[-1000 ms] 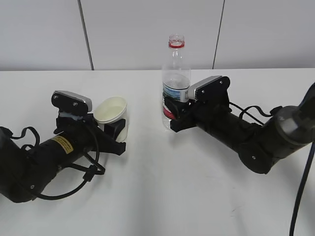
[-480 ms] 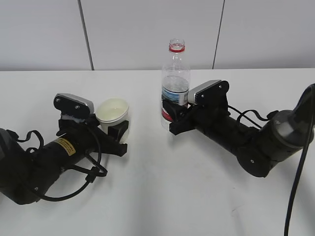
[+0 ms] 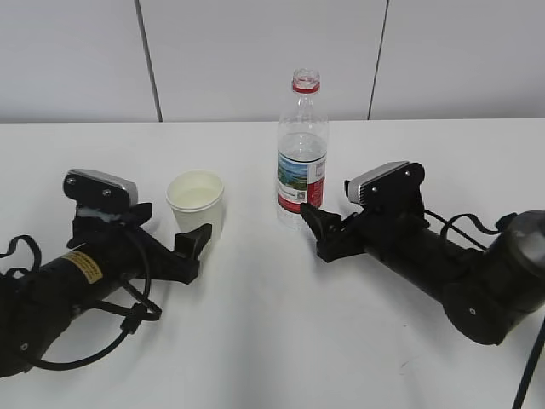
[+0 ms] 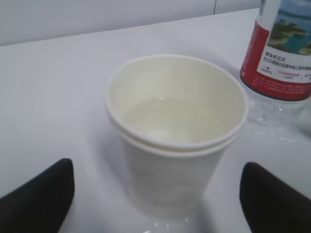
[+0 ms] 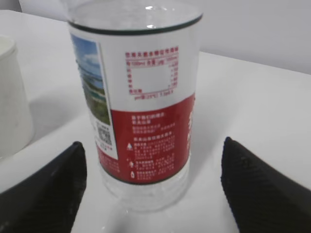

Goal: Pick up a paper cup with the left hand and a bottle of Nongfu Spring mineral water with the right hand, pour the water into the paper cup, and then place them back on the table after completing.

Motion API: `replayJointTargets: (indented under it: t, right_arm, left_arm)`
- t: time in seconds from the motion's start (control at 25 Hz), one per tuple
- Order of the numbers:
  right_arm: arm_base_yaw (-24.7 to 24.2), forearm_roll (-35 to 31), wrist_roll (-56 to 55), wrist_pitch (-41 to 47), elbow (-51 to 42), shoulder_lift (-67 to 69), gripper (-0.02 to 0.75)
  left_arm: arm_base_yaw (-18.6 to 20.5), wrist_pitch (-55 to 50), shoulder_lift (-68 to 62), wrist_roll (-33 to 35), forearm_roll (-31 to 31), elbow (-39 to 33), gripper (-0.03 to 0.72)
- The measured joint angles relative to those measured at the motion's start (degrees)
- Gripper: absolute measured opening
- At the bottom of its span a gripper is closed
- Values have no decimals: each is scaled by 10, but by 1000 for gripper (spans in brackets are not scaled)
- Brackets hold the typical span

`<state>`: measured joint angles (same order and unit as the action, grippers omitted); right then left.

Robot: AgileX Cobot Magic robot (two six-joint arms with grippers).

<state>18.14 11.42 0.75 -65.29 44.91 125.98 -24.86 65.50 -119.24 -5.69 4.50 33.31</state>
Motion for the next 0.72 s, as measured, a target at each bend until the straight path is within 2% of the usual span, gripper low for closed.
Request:
replayJointTargets:
  t: [0.2, 0.4, 0.52, 0.72]
  right_arm:
    - [0, -64, 40, 0, -59, -39, 638]
    - [-23, -90, 50, 0, -76, -60, 615]
    - [-60, -91, 50, -2, -76, -61, 608]
    - [-141, -89, 47, -2, -76, -61, 601]
  left_arm:
    - [0, 0, 52, 3, -49, -60, 616]
    - [5, 0, 75, 71, -118, -80, 599]
    - [29, 0, 83, 84, -125, -80, 594]
    - [93, -4, 90, 86, -133, -80, 592]
